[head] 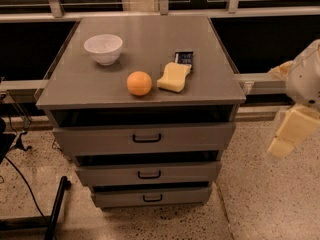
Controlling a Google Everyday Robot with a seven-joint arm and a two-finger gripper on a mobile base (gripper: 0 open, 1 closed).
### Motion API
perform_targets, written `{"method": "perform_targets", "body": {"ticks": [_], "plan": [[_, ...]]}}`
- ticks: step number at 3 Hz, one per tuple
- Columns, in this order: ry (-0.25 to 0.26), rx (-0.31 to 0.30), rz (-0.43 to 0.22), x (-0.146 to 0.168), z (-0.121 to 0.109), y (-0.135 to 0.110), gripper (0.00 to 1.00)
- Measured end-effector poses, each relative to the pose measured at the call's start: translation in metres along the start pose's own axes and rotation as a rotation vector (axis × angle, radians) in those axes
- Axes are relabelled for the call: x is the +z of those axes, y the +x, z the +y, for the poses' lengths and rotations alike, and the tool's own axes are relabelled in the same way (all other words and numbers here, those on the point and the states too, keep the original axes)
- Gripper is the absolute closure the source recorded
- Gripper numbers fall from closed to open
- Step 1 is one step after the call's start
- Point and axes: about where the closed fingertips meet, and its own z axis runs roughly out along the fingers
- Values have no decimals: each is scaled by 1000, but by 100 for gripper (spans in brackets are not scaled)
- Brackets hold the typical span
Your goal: Open middle drawer
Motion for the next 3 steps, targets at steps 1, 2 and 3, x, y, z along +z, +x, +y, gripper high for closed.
{"method": "perform_targets", "body": {"ticks": [1, 2, 3], "plan": [[-8, 28, -81, 40, 21, 9, 0], [-26, 50, -163, 112, 52, 20, 0], [-26, 50, -163, 113, 52, 20, 0]]}}
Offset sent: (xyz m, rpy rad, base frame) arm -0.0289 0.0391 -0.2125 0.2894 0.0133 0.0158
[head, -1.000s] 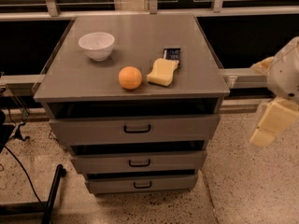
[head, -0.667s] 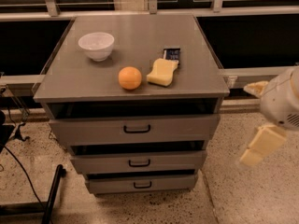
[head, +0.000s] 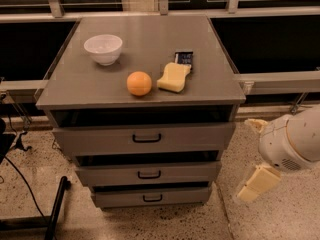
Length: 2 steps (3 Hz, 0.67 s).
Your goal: Open middle drawer
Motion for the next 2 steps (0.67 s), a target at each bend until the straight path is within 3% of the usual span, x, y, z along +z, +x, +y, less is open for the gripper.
{"method": "perform_targets", "body": {"ticks": [1, 2], "plan": [[-67, 76, -19, 56, 33, 34, 0], [-97, 134, -81, 114, 62, 63, 0]]}}
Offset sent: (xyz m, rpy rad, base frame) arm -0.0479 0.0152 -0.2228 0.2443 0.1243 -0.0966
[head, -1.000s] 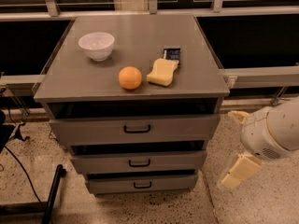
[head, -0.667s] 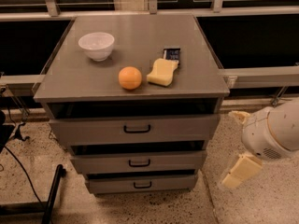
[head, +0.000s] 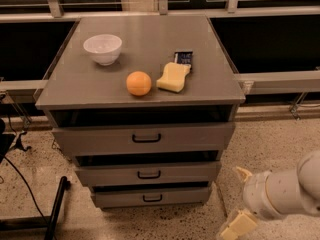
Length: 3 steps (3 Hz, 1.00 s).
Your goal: Open middle drawer
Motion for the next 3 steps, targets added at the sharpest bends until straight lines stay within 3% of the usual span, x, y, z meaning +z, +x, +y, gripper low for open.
{"method": "perform_targets", "body": {"ticks": [1, 2, 3], "plan": [[-70, 43, -97, 67, 28, 24, 0], [-116, 63, -122, 92, 37, 34, 0], [-115, 53, -127, 96, 37, 35, 0]]}}
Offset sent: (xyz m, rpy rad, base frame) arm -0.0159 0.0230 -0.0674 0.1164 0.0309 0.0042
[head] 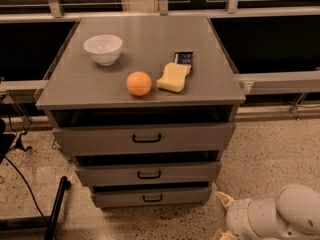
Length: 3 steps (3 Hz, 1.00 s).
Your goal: Open middle drawer
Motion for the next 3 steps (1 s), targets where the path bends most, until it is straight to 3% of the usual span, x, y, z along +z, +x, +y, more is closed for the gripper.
{"method": "perform_targets", "body": {"ticks": [1, 3], "plan": [[1, -35, -13, 13, -3, 4, 0], [34, -238, -12, 77, -29, -2, 0]]}}
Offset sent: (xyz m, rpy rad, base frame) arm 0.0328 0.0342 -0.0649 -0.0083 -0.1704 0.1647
